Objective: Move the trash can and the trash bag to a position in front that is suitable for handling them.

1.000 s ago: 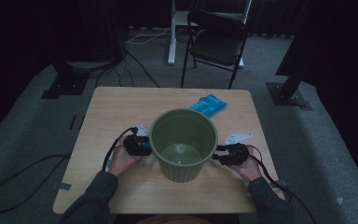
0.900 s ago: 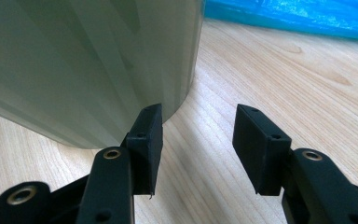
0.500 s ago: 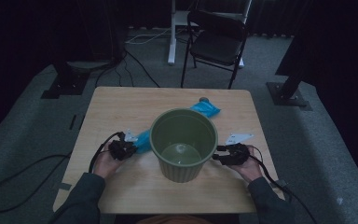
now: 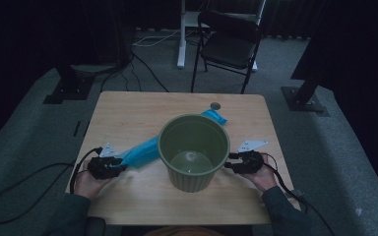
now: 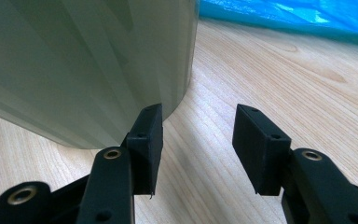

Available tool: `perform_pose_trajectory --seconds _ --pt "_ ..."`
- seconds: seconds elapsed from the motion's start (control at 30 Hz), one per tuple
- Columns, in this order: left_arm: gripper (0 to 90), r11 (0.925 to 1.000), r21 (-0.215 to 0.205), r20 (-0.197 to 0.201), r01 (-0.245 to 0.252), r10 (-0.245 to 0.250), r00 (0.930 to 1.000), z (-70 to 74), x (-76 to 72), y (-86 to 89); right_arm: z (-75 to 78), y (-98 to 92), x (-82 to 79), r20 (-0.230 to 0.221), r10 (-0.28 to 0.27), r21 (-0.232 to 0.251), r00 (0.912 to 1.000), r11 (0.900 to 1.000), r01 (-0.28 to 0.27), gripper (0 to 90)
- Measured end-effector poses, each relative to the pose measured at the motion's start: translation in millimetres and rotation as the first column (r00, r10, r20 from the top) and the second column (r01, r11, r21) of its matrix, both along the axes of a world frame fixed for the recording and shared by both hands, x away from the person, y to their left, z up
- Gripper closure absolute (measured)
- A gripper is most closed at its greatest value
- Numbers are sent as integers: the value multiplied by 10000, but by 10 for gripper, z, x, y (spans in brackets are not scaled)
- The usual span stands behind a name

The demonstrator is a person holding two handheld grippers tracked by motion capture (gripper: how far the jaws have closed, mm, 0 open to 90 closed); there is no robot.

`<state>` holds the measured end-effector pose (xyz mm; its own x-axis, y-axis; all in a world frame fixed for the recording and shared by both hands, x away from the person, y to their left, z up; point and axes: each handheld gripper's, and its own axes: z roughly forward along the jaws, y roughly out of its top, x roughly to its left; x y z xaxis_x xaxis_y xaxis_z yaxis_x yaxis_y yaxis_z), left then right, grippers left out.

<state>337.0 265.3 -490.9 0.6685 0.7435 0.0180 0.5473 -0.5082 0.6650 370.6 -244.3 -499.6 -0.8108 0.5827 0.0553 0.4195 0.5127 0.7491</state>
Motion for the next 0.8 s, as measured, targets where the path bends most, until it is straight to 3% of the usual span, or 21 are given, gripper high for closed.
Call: perform_pose_trajectory --seconds 0.1,0.13,0.2,0.33,0.4,0.8 --pt "544 9977 -673 454 109 -78 9989 166 -26 13 0 -1 1 -35 -3 21 10000 10000 3 522" --pt "530 9977 -673 454 109 -78 9989 166 -26 13 0 -1 1 -35 -3 21 10000 10000 3 522" --pt "495 9949 -906 1012 435 -343 9943 374 62 -81 -8 3 10 -61 21 32 10000 10000 -21 517" --pt "491 9930 -990 1086 642 -533 9927 455 190 -199 -3 0 7 -56 20 19 10000 10000 -20 517" --pt "493 9929 -818 1119 866 -771 9907 498 323 -342 0 -15 12 -85 3 56 10000 10000 -3 517" --pt "517 9906 -917 1079 1019 -918 9899 487 701 -676 -14 -19 19 -131 -5 -100 9999 10000 4 513"
